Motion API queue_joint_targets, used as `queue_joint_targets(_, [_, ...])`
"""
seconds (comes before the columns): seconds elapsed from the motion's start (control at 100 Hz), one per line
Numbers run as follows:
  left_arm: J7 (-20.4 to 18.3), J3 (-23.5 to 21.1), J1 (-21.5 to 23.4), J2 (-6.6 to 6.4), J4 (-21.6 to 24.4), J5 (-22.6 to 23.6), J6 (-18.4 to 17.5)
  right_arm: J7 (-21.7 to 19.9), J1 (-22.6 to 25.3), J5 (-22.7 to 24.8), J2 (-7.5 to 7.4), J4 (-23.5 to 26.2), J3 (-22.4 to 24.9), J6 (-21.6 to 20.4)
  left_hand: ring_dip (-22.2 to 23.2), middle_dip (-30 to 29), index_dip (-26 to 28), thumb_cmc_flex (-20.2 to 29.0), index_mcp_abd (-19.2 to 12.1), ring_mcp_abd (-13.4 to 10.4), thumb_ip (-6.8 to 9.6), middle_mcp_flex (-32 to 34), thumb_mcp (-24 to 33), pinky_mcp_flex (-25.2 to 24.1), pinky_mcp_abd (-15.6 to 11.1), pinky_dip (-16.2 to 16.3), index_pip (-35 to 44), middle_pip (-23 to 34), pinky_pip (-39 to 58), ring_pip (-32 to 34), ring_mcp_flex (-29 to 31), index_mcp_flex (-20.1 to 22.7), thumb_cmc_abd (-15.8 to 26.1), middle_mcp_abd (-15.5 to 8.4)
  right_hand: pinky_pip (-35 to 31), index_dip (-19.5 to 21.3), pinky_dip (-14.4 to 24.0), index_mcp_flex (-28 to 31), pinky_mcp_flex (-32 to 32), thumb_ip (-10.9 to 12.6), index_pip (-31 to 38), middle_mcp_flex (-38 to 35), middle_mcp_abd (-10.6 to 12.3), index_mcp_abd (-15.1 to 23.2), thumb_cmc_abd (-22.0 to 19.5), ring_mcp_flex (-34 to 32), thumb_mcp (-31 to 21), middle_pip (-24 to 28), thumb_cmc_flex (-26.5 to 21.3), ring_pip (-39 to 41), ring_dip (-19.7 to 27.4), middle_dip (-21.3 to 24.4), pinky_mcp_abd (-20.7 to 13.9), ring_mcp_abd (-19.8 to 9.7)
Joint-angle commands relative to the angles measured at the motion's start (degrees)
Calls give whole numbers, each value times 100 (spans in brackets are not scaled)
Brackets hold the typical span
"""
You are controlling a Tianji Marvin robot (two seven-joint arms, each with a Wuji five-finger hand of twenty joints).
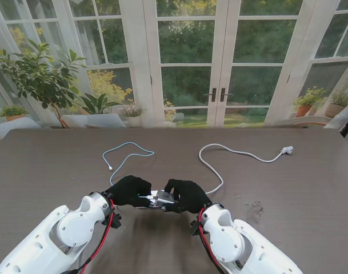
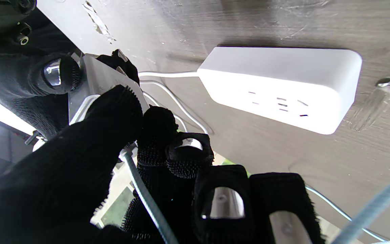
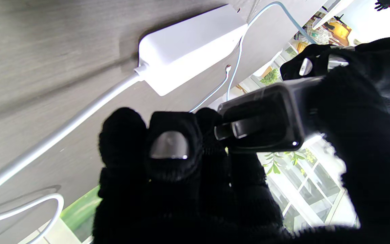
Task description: Set up the charging station
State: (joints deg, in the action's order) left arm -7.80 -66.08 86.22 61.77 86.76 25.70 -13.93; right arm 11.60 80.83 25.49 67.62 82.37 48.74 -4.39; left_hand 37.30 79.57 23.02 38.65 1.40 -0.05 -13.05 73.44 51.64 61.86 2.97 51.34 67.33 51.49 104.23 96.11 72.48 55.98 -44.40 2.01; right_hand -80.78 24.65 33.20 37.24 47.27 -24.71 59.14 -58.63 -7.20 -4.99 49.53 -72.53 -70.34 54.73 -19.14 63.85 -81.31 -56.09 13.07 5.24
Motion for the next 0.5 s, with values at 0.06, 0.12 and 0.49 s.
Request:
queue_joint_targets(0.06, [-194, -4, 29, 0, 35, -62, 35, -80, 34, 33, 28, 109, -1, -4, -4, -51, 99, -20, 162, -756, -140, 309, -56, 314, -1429, 64, 221, 114, 1575, 398, 58, -11, 189, -25, -242, 388, 45, 300, 45, 371, 2153, -357, 595, 982, -625, -208, -961, 322, -722, 147, 4253, -49, -83, -123])
queue_joint_targets(0.12, [-225, -13, 42, -5, 53, -77, 57, -91, 36, 29, 26, 113, 7, 2, 2, -85, 159, -72, 133, -725, -125, 316, -132, 313, -1391, 90, 191, 77, 1575, 411, 57, -19, 285, -50, -241, 388, 45, 300, 44, 372, 2153, -358, 592, 982, -627, -206, -962, 322, -726, 146, 4253, -49, -79, -125])
queue_joint_targets(0.49, [-412, -130, 94, 6, 31, -604, 69, -132, 42, 9, 18, 103, 17, 26, 15, -384, 2120, -2403, 261, -622, 340, 342, -1546, 311, -1296, 171, 67, 69, 1575, 409, 56, 653, 2056, 263, -241, 393, 43, 290, 44, 373, 2151, -349, 595, 975, -640, -207, -946, 321, -720, 146, 4253, -49, -75, -136])
